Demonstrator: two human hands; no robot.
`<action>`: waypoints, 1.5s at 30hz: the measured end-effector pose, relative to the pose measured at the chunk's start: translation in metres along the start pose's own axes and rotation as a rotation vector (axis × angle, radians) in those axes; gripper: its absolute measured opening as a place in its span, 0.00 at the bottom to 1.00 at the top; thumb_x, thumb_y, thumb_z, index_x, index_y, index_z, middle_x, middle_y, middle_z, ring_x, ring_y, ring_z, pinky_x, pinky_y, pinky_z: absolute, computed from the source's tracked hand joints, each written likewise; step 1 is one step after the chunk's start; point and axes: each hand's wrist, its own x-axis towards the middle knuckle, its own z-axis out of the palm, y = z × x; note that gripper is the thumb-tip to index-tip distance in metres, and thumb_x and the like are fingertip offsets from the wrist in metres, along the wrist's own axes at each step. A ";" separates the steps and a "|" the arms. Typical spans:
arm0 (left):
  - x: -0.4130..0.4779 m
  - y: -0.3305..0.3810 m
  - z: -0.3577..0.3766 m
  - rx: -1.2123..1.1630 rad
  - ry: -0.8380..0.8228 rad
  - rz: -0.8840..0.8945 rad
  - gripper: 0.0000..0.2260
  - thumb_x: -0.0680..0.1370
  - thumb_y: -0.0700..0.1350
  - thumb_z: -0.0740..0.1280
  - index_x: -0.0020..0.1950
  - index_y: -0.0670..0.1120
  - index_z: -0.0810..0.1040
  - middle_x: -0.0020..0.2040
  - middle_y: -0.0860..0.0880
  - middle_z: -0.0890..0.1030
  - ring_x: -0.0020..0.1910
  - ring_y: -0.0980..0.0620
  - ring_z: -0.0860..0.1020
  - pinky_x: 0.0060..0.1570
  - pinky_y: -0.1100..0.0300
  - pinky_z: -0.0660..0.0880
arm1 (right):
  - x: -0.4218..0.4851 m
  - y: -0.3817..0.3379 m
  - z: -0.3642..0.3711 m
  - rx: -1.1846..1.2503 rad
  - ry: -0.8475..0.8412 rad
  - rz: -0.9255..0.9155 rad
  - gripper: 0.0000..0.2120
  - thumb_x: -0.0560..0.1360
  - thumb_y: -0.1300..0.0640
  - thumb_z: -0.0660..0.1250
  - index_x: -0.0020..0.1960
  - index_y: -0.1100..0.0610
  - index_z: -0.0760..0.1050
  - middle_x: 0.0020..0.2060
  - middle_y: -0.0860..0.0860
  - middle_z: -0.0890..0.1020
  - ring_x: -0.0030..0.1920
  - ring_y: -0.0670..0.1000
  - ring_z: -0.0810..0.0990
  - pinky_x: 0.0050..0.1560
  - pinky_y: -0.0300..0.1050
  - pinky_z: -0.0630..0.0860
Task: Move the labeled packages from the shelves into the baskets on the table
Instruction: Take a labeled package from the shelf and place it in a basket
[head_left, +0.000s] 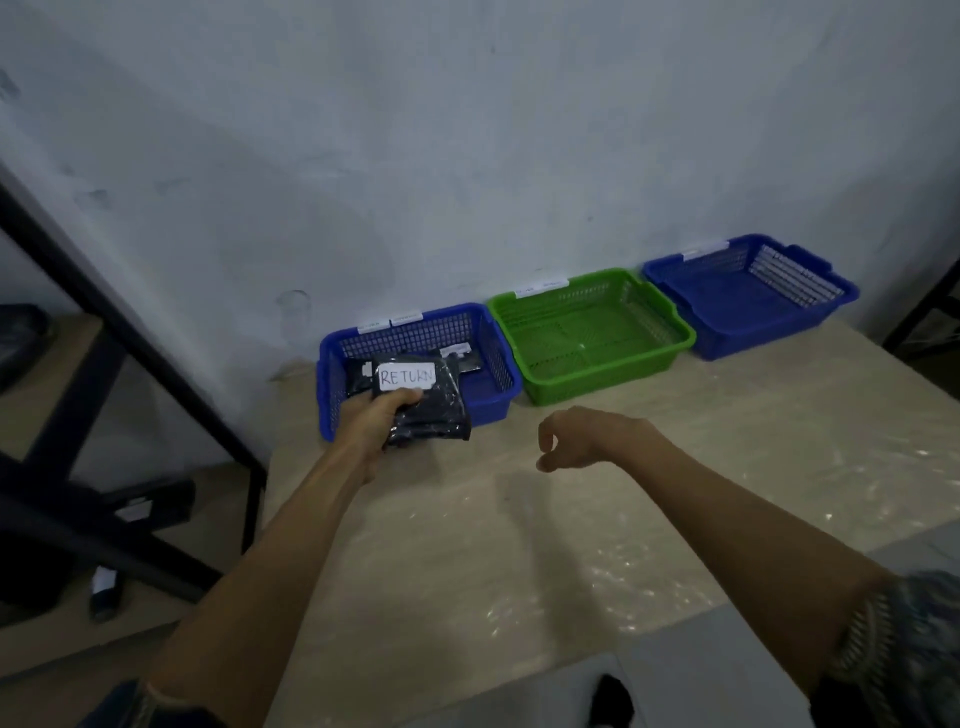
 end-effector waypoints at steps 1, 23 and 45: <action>0.011 0.000 0.007 -0.012 0.024 -0.016 0.10 0.71 0.40 0.73 0.51 0.47 0.81 0.44 0.49 0.84 0.40 0.51 0.83 0.38 0.57 0.79 | 0.014 0.007 -0.006 -0.016 -0.001 -0.021 0.20 0.77 0.47 0.64 0.60 0.61 0.76 0.56 0.58 0.80 0.55 0.57 0.80 0.54 0.47 0.75; 0.189 -0.044 0.103 0.050 0.118 -0.215 0.16 0.73 0.43 0.74 0.59 0.44 0.78 0.51 0.47 0.82 0.48 0.49 0.80 0.45 0.55 0.79 | 0.212 0.065 -0.012 0.024 0.260 -0.013 0.30 0.75 0.39 0.61 0.69 0.56 0.60 0.64 0.57 0.72 0.63 0.58 0.73 0.62 0.55 0.67; 0.229 -0.093 0.120 0.340 -0.024 -0.244 0.18 0.75 0.41 0.72 0.64 0.40 0.75 0.60 0.42 0.80 0.52 0.50 0.77 0.52 0.61 0.73 | 0.231 0.079 0.020 0.408 0.325 -0.081 0.30 0.75 0.38 0.62 0.70 0.52 0.59 0.56 0.57 0.80 0.53 0.58 0.79 0.56 0.51 0.73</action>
